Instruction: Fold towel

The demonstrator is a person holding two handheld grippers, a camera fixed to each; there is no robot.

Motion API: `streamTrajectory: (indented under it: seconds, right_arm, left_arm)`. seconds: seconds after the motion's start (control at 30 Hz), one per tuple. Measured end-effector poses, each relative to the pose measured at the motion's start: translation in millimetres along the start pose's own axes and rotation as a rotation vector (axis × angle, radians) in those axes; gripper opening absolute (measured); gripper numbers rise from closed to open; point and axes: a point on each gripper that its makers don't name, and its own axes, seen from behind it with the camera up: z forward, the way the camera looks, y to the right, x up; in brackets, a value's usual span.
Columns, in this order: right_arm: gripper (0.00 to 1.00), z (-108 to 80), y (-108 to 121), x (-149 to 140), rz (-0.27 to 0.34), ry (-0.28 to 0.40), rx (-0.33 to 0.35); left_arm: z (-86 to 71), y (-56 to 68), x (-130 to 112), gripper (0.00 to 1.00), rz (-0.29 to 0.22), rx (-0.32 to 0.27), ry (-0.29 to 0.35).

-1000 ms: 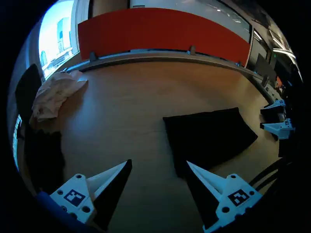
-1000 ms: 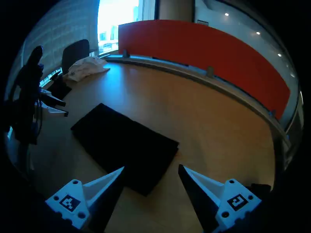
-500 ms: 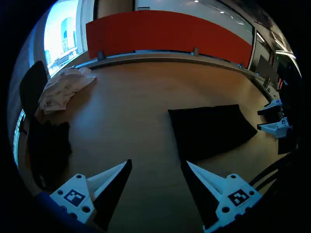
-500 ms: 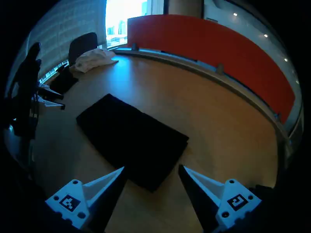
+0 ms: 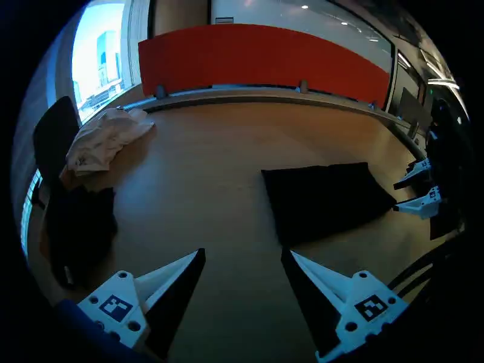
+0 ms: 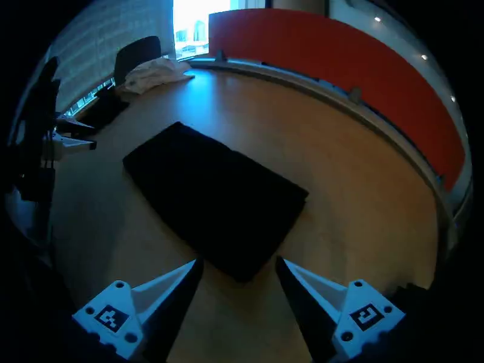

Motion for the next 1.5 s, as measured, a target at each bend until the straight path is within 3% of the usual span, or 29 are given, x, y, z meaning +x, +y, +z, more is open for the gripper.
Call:
streamTrajectory:
  seconds: [0.3, 0.53, 1.0, 1.27, 1.5]
  right_arm:
    - [0.83, 1.9, 2.0, -11.7, -0.04, -0.049, 0.016]
    - [0.55, 2.5, 1.0, -22.0, -0.035, -0.084, 0.044]
    - [0.32, 2.4, 3.9, -19.3, -0.057, -0.071, 0.046]
    - [0.06, 4.1, 5.7, -20.0, -0.058, -0.071, 0.039]
    - [0.06, 3.6, 3.8, -11.7, -0.055, -0.05, 0.042]
  left_arm:
    - [-11.2, -0.7, -4.4, 0.93, -0.009, 0.005, 0.014]
    - [-15.4, -1.5, -6.8, 0.93, -0.004, 0.007, 0.015]
    - [-21.6, -4.1, -5.3, 0.93, -0.002, 0.01, 0.023]
    - [-25.0, -8.3, -6.0, 0.93, -0.001, 0.016, 0.024]
    - [-26.2, -9.2, -7.8, 0.93, -0.002, 0.019, 0.023]
